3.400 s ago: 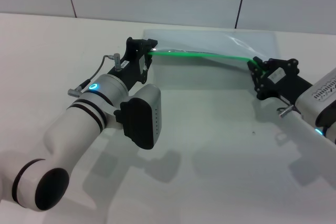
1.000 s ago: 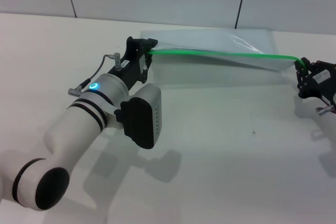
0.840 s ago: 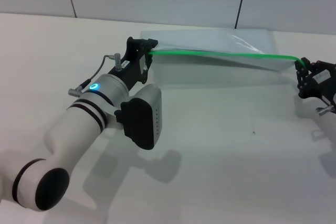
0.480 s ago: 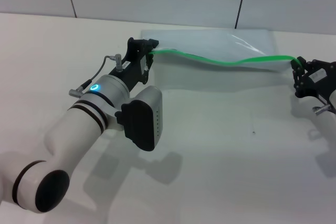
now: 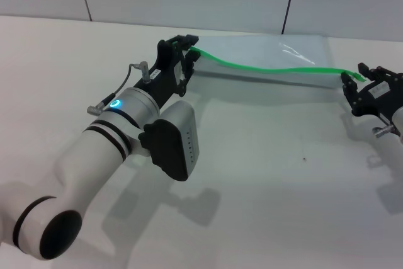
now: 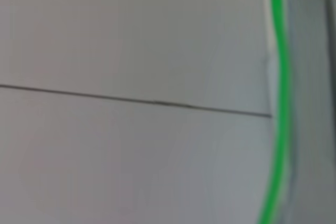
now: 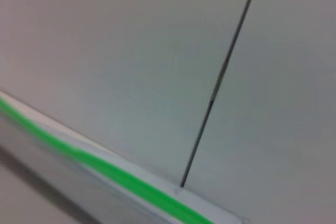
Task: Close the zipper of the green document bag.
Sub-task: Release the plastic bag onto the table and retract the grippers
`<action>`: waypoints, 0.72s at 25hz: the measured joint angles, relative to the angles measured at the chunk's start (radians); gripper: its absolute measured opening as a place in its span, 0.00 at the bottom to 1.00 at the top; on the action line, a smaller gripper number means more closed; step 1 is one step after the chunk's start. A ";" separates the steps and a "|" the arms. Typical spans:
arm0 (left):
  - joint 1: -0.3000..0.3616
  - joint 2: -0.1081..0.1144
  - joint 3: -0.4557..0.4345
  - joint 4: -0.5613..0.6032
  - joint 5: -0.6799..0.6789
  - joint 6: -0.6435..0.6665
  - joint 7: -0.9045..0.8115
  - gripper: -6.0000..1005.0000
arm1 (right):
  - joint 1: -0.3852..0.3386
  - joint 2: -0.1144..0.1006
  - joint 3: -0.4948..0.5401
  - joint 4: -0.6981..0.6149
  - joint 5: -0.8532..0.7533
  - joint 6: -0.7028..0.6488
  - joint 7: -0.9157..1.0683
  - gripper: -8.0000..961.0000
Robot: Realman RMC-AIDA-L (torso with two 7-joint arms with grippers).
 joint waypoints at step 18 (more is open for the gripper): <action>0.018 -0.001 -0.007 0.073 0.135 0.193 -0.333 0.83 | -0.022 0.001 0.091 0.044 0.000 -0.040 -0.006 0.77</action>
